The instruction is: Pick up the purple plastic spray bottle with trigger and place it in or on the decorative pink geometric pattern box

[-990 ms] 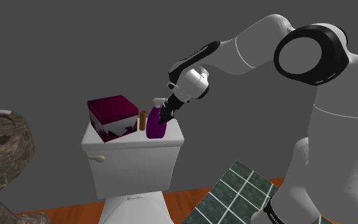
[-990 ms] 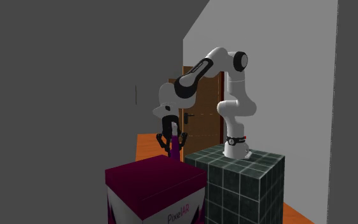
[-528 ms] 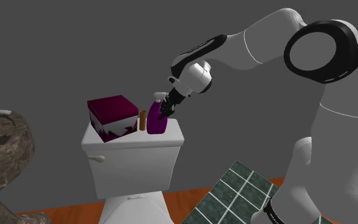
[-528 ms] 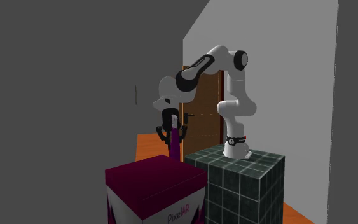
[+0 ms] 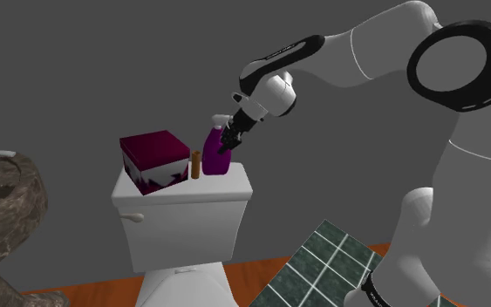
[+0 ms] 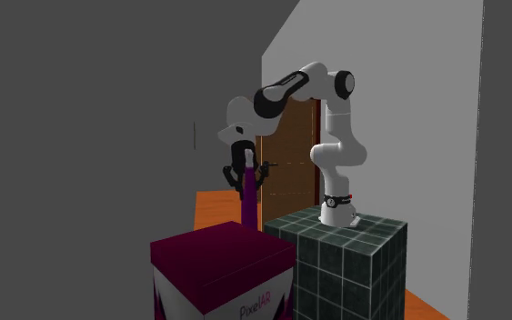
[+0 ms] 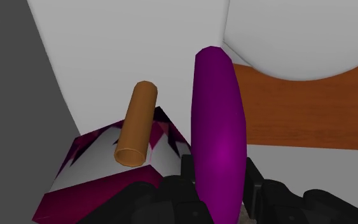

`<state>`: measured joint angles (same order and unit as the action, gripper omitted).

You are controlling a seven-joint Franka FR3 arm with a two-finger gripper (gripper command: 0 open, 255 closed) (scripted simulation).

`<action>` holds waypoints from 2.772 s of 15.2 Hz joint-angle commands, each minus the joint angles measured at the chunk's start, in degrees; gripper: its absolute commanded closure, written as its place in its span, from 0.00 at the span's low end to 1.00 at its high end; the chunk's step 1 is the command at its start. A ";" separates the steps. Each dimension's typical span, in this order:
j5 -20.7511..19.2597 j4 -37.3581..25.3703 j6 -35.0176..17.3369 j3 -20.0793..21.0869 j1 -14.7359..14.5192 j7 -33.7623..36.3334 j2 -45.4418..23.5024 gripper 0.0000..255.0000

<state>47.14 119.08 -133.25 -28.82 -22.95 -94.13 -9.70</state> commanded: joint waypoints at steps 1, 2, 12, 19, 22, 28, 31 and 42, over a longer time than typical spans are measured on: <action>-1.37 -0.14 0.60 -0.24 -0.25 1.36 1.10 1.00; -2.01 -0.34 0.98 -0.36 -0.33 2.01 1.56 1.00; -7.83 -3.19 5.27 -1.15 -0.79 8.15 5.53 1.00; -11.09 -6.02 8.78 -1.41 -0.88 11.94 7.63 1.00; -12.28 -7.44 10.39 -1.48 -0.88 13.43 8.34 1.00; -12.92 -12.14 13.41 -1.36 -1.01 15.91 7.17 1.00; -10.15 -19.08 14.56 -0.67 -1.12 16.90 0.82 1.00; -3.33 -55.85 23.19 3.41 4.04 26.01 -26.03 1.00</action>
<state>43.19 68.79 -111.70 -25.89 -20.13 -69.52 -32.17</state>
